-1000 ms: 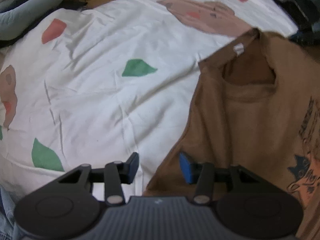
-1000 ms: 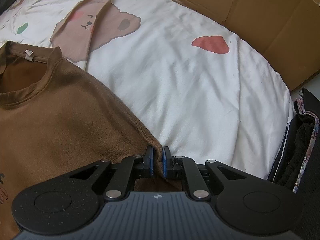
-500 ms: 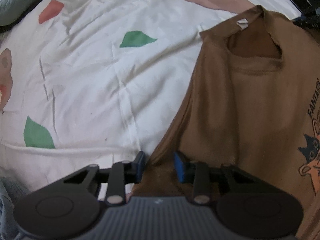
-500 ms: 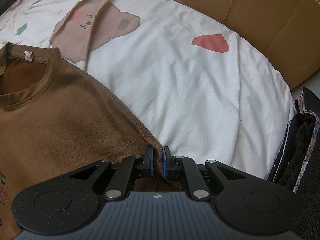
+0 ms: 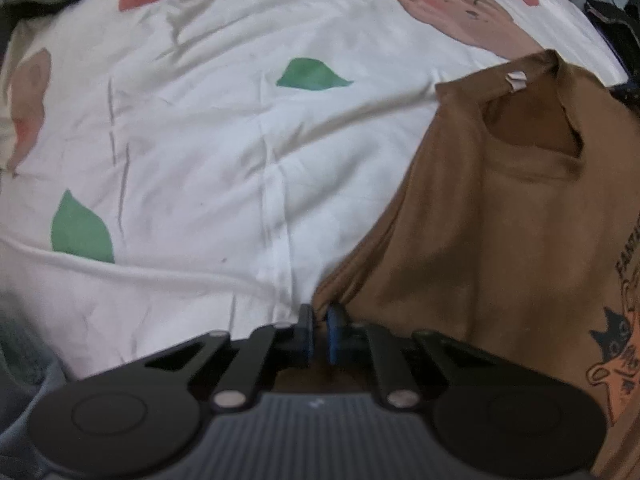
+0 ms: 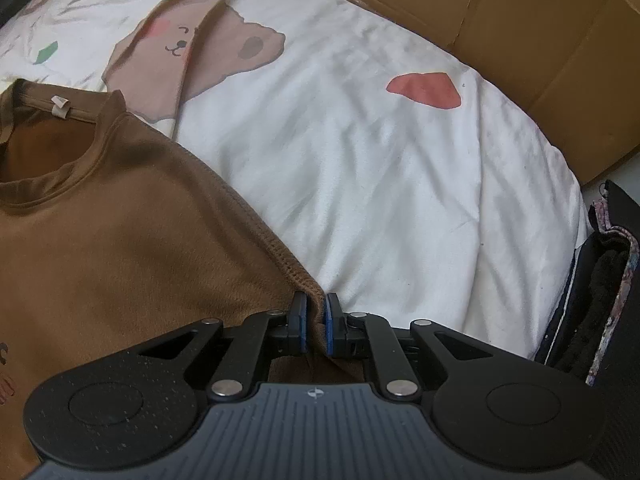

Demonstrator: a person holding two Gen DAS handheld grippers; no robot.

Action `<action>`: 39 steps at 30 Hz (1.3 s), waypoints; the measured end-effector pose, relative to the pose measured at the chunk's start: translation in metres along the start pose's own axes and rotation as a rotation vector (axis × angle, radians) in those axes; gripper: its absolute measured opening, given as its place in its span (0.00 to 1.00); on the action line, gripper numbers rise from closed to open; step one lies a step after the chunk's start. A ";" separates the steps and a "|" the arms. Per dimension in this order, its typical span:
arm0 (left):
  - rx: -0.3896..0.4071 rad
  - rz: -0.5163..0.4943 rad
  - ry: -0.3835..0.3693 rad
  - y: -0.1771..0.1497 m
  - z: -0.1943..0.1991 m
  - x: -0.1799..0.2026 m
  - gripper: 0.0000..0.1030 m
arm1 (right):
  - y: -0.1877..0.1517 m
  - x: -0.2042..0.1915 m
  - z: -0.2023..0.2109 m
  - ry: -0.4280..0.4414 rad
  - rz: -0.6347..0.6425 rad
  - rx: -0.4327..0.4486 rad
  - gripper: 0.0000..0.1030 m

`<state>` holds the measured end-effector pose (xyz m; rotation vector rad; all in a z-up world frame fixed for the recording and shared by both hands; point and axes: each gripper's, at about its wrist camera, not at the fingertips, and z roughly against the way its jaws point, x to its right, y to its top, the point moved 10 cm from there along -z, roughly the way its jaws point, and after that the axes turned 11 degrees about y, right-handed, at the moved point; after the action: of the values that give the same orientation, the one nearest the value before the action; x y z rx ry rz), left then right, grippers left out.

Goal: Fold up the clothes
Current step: 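Lift the T-shirt hem with both tools and fold it toward the collar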

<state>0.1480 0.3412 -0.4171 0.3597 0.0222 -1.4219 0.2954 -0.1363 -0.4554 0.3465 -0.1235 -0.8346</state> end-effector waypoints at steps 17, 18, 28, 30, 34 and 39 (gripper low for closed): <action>0.144 0.093 0.243 0.023 0.062 -0.032 0.06 | 0.018 0.000 0.062 -0.101 0.017 0.056 0.02; 0.155 0.100 0.255 0.025 0.067 -0.033 0.06 | 0.020 0.000 0.069 -0.108 0.018 0.067 0.02; 0.278 0.168 0.350 0.058 0.124 -0.064 0.05 | 0.051 -0.002 0.138 -0.180 0.032 0.187 0.02; 0.303 0.179 0.366 0.067 0.133 -0.073 0.05 | 0.061 -0.001 0.151 -0.194 0.040 0.208 0.02; 0.350 0.197 0.394 0.087 0.151 -0.089 0.05 | 0.083 0.003 0.175 -0.226 0.054 0.246 0.02; 0.387 0.195 0.422 0.108 0.162 -0.104 0.05 | 0.110 0.011 0.197 -0.269 0.066 0.278 0.02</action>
<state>0.2037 0.4102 -0.2151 0.9527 0.0537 -1.1328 0.3320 -0.1262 -0.2325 0.4868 -0.5028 -0.7967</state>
